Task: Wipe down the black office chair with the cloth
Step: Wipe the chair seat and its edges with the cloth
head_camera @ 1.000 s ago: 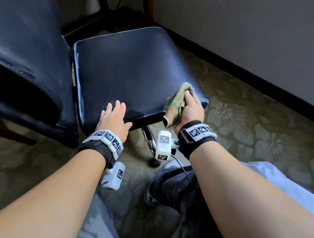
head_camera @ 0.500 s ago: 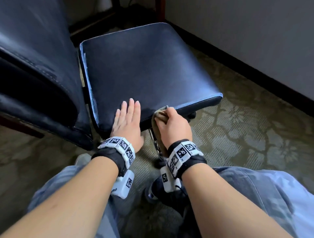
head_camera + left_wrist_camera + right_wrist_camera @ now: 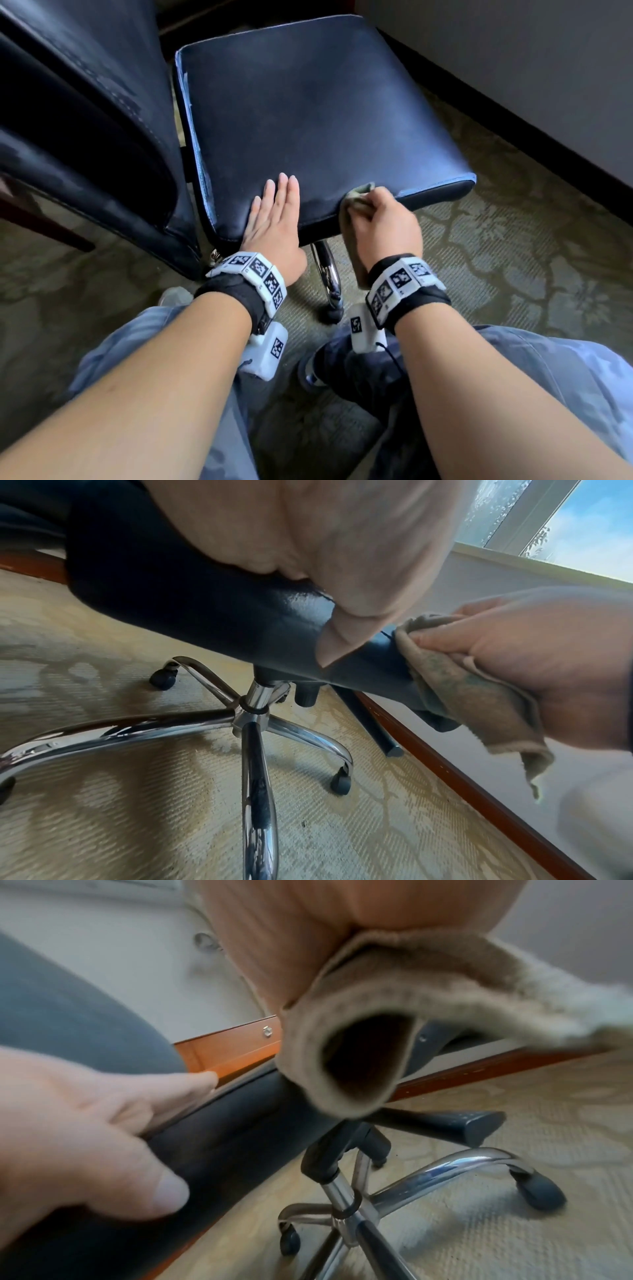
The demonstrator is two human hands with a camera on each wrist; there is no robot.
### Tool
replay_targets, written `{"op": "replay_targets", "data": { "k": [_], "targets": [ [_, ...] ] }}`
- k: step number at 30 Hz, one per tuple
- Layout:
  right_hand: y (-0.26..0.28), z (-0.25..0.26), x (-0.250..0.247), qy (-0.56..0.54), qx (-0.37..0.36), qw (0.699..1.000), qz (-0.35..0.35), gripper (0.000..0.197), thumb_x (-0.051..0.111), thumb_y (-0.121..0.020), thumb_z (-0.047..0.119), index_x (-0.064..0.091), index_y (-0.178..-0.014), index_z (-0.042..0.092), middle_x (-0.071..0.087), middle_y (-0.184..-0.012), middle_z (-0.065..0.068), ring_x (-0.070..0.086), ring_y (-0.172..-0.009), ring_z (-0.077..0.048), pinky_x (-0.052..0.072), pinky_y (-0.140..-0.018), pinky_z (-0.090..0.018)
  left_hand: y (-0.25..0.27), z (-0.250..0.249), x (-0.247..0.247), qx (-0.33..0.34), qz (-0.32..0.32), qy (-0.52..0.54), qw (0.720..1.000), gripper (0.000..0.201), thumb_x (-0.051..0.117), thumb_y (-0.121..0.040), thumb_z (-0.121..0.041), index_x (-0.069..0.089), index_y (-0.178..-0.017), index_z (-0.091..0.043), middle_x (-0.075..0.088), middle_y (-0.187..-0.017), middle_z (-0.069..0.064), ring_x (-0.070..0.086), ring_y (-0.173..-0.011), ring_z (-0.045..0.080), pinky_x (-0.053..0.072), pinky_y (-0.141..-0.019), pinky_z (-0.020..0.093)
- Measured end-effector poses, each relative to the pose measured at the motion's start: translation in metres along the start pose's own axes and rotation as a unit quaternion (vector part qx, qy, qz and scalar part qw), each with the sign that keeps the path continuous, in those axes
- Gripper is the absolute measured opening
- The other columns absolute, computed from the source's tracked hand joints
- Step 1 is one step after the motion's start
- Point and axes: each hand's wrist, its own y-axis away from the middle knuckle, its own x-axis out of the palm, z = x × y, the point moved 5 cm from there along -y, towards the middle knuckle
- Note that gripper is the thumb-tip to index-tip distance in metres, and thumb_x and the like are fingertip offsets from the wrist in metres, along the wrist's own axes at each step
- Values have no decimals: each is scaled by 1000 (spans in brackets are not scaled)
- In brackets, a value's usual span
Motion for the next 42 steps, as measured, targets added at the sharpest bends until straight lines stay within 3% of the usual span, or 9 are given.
{"op": "replay_targets", "data": {
  "k": [6,10,17,20,23,33,38,41,42],
  "targets": [
    [14,27,30,47,-99,994,15,16,55,-99,35,49,-88,24,67,-102,3,66,-92,-25,44,-66,-33,1,3,2,7,-1,7,1000,109,51,-85,-4,-23,-164,-19,-28,-172,-3,-27,-158,15,-18,-127,34],
    [-6,-1,2,72,-37,997,7,23,58,-98,40,62,-106,19,71,-102,-7,66,-97,-35,46,-73,-36,-2,8,0,14,4,23,1000,108,48,-86,-3,-23,-164,-22,-28,-172,-6,-28,-157,13,-19,-126,32],
    [6,24,26,49,-80,996,10,21,54,-101,38,48,-84,27,69,-99,-2,65,-92,-29,37,-67,-31,1,7,4,7,4,3,1000,116,56,-80,-11,-26,-163,-22,-33,-170,-5,-32,-156,15,-20,-127,36],
    [12,33,36,68,-128,989,24,17,54,-101,37,57,-91,23,68,-97,0,66,-91,-27,45,-68,-34,-1,8,4,0,-8,-16,1000,117,60,-82,-20,-24,-163,-20,-33,-170,-4,-31,-157,17,-20,-127,36],
    [-3,7,10,64,-66,996,17,23,56,-101,40,63,-107,20,71,-107,-5,65,-100,-32,43,-74,-35,-3,8,2,-4,5,-5,1000,119,64,-82,-25,-23,-164,-23,-33,-170,-5,-31,-156,17,-20,-126,35],
    [12,38,31,19,-80,997,15,20,56,-101,35,50,-85,26,69,-99,0,64,-92,-26,29,-68,-28,-8,13,-12,2,-6,161,987,103,52,-82,3,3,-168,-23,-7,-176,-5,-12,-162,16,-9,-130,33],
    [36,77,70,-3,-188,980,68,14,61,-97,29,55,-86,25,69,-97,3,65,-91,-23,46,-68,-32,-3,46,-27,-59,-29,403,913,93,42,-73,-1,46,-154,-47,33,-169,-9,23,-157,5,15,-131,35],
    [44,87,77,8,-225,971,85,11,61,-98,30,66,-100,21,71,-102,3,67,-92,-25,55,-71,-38,5,47,-35,-80,-53,607,789,83,38,-69,9,67,-140,-24,60,-151,-6,53,-137,-2,34,-125,29],
    [42,86,73,7,-215,973,83,14,60,-99,33,67,-102,22,72,-103,3,67,-92,-24,53,-72,-36,8,45,-38,-88,-60,623,775,76,39,-75,11,67,-140,-17,61,-149,-3,58,-130,-4,37,-122,25]
  ]
}}
